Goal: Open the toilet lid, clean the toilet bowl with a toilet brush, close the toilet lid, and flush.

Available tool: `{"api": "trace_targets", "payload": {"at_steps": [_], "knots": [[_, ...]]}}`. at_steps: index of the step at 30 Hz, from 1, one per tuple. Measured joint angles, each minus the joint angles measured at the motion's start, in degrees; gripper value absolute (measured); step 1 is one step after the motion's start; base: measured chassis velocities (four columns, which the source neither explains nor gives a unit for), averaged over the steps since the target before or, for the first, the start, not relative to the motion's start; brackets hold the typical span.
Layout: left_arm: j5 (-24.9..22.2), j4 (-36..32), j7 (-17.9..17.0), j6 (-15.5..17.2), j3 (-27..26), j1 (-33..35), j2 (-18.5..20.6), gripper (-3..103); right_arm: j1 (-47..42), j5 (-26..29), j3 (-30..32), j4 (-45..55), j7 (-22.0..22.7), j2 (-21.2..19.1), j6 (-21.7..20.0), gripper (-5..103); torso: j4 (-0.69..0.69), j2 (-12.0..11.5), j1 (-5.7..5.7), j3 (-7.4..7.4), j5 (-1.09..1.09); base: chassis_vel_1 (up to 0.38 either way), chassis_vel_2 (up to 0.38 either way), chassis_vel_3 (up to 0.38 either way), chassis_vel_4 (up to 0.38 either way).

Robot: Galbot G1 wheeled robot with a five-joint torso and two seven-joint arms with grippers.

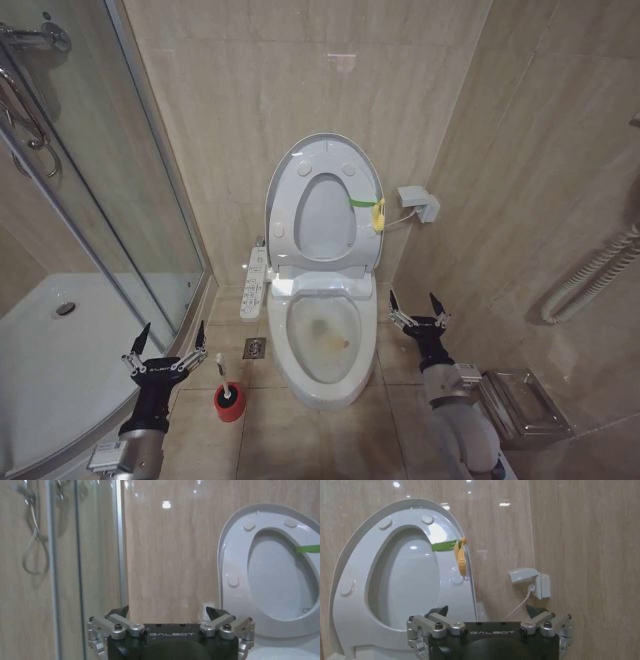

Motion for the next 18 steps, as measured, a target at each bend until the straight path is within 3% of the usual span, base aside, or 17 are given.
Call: {"api": "trace_targets", "payload": {"at_steps": [2, 3, 6, 7, 10, 11, 15, 18], "knots": [[-2.10, 0.00, 0.56, 4.13, 0.31, -2.16, 0.70, 100, 0.00, 0.00, 0.00, 0.00, 0.00, 0.00, 0.00, 100, 0.00, 0.00, 0.00, 0.00, 0.00, 0.000, 0.000, 0.000, 0.000], [-2.10, 0.00, 0.56, 4.13, 0.31, -2.16, 0.70, 100, 0.00, 0.00, 0.00, 0.00, 0.00, 0.00, 0.00, 100, 0.00, 0.00, 0.00, 0.00, 0.00, 0.000, 0.000, 0.000, 0.000], [-5.67, -0.03, 1.49, 11.13, 0.84, -5.84, 1.82, 100, 0.00, 0.00, 0.00, 0.00, 0.00, 0.00, 0.00, 100, -0.01, 0.00, 0.00, 0.00, 0.00, 0.000, 0.000, 0.000, 0.000], [-5.67, -0.03, 1.49, 11.13, 0.84, -5.84, 1.82, 100, 0.00, 0.00, 0.00, 0.00, 0.00, 0.00, 0.00, 100, -0.01, 0.00, 0.00, 0.00, 0.00, 0.000, 0.000, 0.000, 0.000], [-8.77, -0.06, 2.32, 17.21, 1.28, -9.04, 2.81, 100, 0.00, 0.00, 0.00, 0.00, 0.00, 0.00, 0.00, 100, 0.00, 0.00, 0.00, 0.00, 0.00, 0.000, 0.000, 0.000, 0.000], [-8.77, -0.06, 2.32, 17.21, 1.28, -9.04, 2.81, 100, 0.00, 0.00, 0.00, 0.00, 0.00, 0.00, 0.00, 100, 0.00, 0.00, 0.00, 0.00, 0.00, 0.000, 0.000, 0.000, 0.000], [-11.78, -0.12, 3.13, 23.17, 1.69, -12.22, 3.80, 100, 0.00, 0.00, 0.00, 0.00, 0.00, 0.00, 0.00, 100, -0.02, 0.00, 0.00, 0.00, 0.00, 0.000, 0.000, 0.000, 0.000], [-12.06, -0.12, 3.20, 23.74, 1.73, -12.49, 3.88, 100, 0.00, 0.00, 0.00, 0.00, 0.00, 0.00, 0.00, 100, 0.00, 0.00, 0.00, 0.00, 0.00, 0.000, 0.000, 0.000, 0.000]]}}
